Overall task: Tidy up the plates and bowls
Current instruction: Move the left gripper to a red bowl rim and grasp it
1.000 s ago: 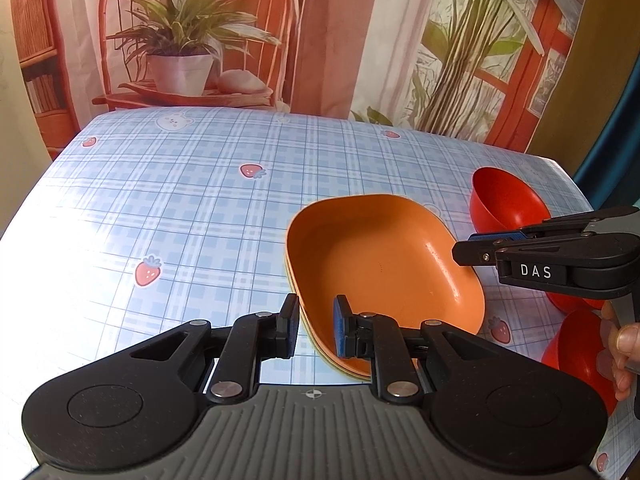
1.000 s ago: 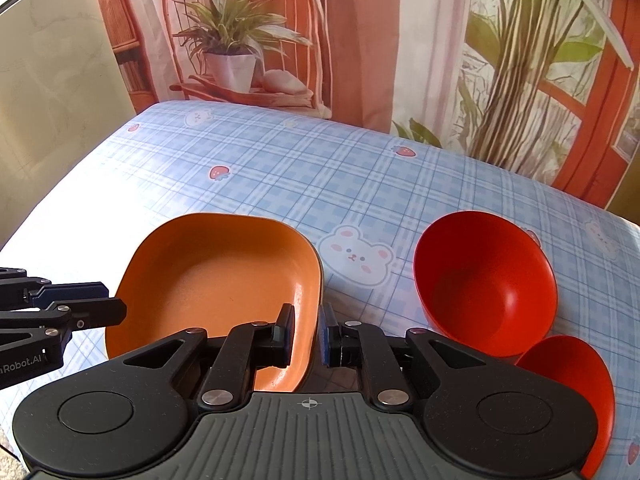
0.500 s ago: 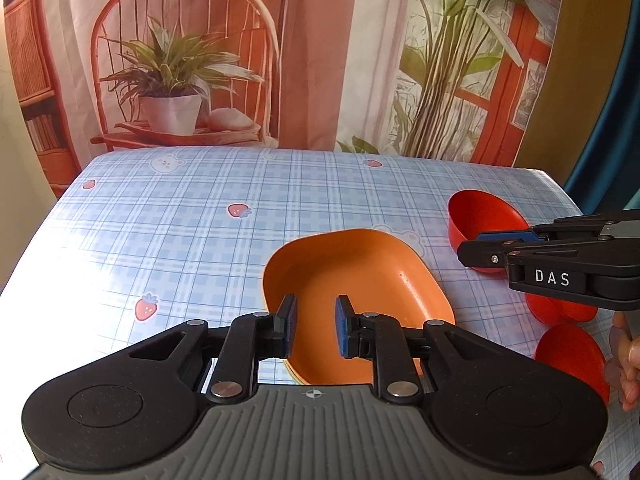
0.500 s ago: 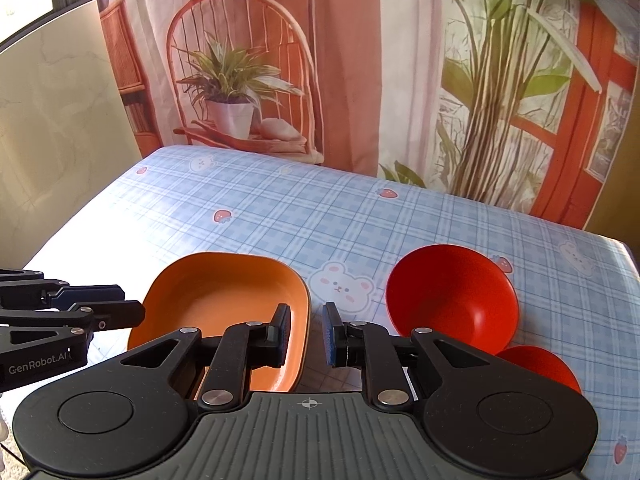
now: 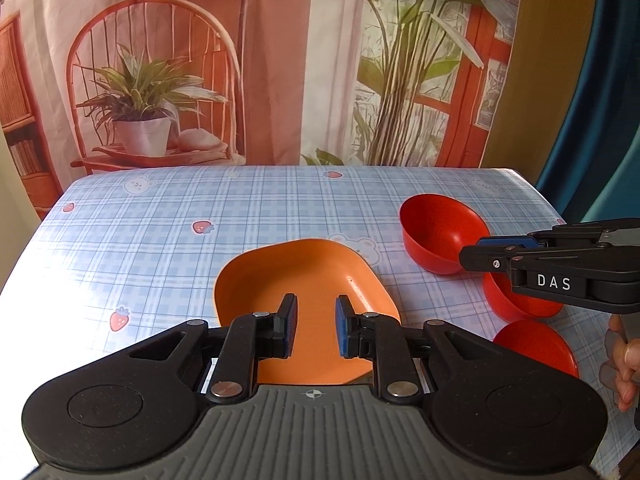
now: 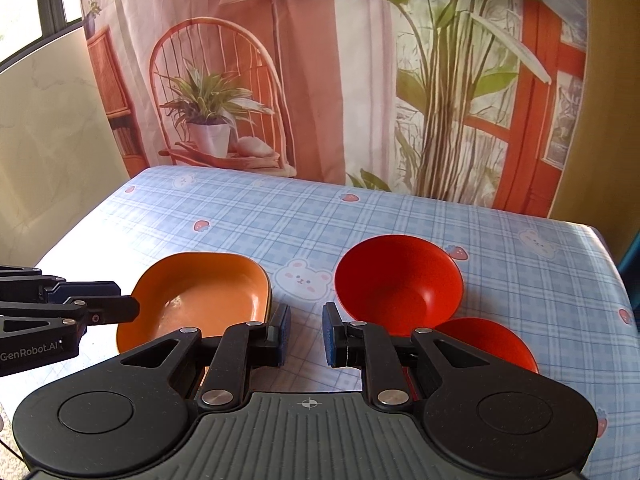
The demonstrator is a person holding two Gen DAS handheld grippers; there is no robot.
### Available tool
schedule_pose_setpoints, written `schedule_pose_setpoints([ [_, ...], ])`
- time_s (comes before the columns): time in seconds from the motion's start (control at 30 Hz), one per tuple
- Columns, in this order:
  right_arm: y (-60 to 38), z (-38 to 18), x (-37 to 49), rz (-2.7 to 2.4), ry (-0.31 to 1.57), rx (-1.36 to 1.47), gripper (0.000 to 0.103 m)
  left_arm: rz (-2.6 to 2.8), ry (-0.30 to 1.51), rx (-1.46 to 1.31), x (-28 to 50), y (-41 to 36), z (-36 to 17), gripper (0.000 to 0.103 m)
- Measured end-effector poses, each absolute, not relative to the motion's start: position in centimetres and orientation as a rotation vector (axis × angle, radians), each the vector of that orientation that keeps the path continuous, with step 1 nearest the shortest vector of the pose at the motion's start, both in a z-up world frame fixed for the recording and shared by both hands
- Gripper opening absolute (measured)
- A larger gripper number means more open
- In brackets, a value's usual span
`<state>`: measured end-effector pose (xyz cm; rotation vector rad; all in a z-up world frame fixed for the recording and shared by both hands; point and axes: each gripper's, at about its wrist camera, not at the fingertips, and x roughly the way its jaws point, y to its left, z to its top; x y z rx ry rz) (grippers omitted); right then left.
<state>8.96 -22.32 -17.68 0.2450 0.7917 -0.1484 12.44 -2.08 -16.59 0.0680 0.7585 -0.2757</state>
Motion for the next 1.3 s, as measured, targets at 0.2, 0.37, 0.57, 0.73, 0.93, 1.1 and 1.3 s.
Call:
schedule_pose_setpoints([
  [0.2,-23.1,-17.6,7.0,-0.163,0.780,0.250,0.016,-0.319,0.760,0.070,11.5,-3.6,-16.8,0.021],
  [0.37,-23.6,-17.5,5.0,-0.182,0.761,0.265,0.016,-0.347,0.763,0.071,10.6,-4.7,-17.3,0.021],
  [0.57,-24.7,-17.9,3.0,-0.209,0.755,0.288,0.016,-0.385,0.774,0.072,9.7,-5.6,-17.9,0.021],
  [0.73,-26.8,-18.1,2.0,-0.271,0.756,0.310,0.016,-0.405,0.782,0.069,10.4,-6.2,-18.3,0.021],
  [0.93,-29.3,-19.0,1.6,-0.344,0.768,0.319,0.016,-0.440,0.793,0.059,11.7,-7.4,-18.7,0.021],
  [1.1,-30.9,-20.3,1.4,-0.396,0.780,0.343,0.017,-0.475,0.809,0.058,13.1,-9.1,-19.1,0.021],
  [1.3,-32.4,-21.3,1.0,-0.429,0.784,0.364,0.017,-0.504,0.827,0.051,14.3,-10.8,-19.6,0.021],
])
